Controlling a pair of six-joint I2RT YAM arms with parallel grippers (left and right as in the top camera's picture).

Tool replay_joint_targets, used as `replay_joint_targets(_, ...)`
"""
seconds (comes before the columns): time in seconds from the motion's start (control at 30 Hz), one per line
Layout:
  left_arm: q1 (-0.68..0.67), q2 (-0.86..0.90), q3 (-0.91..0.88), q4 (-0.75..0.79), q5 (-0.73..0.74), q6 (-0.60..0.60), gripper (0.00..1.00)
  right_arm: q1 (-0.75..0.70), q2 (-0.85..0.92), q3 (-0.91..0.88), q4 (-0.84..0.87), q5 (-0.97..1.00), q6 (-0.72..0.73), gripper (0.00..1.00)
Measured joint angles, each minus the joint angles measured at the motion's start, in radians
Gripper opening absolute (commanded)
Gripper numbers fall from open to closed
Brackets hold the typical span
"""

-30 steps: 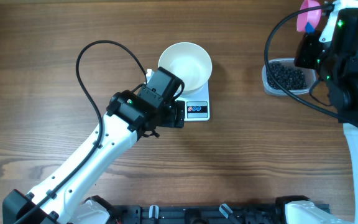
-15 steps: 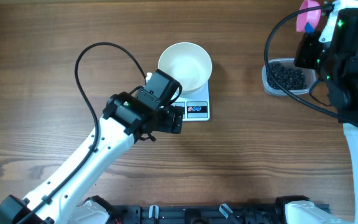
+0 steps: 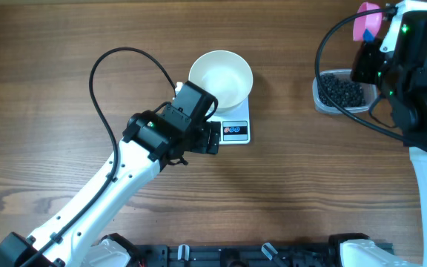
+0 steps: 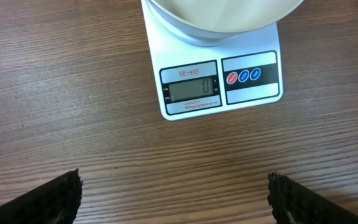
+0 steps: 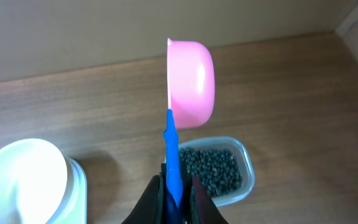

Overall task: Scoop item into bowl and weigh 150g on scale
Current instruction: 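Lower the pink scoop with the right gripper into the black beans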

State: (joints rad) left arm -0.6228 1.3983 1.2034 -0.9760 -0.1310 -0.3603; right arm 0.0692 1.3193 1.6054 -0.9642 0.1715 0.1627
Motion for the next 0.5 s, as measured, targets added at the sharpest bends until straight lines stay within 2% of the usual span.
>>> replay_joint_targets(0.5,0.0,0.0,-0.002,0.0,-0.003,-0.021,1.0,-0.066,0.0,0.0,-0.125,-0.045,0.019,0.04)
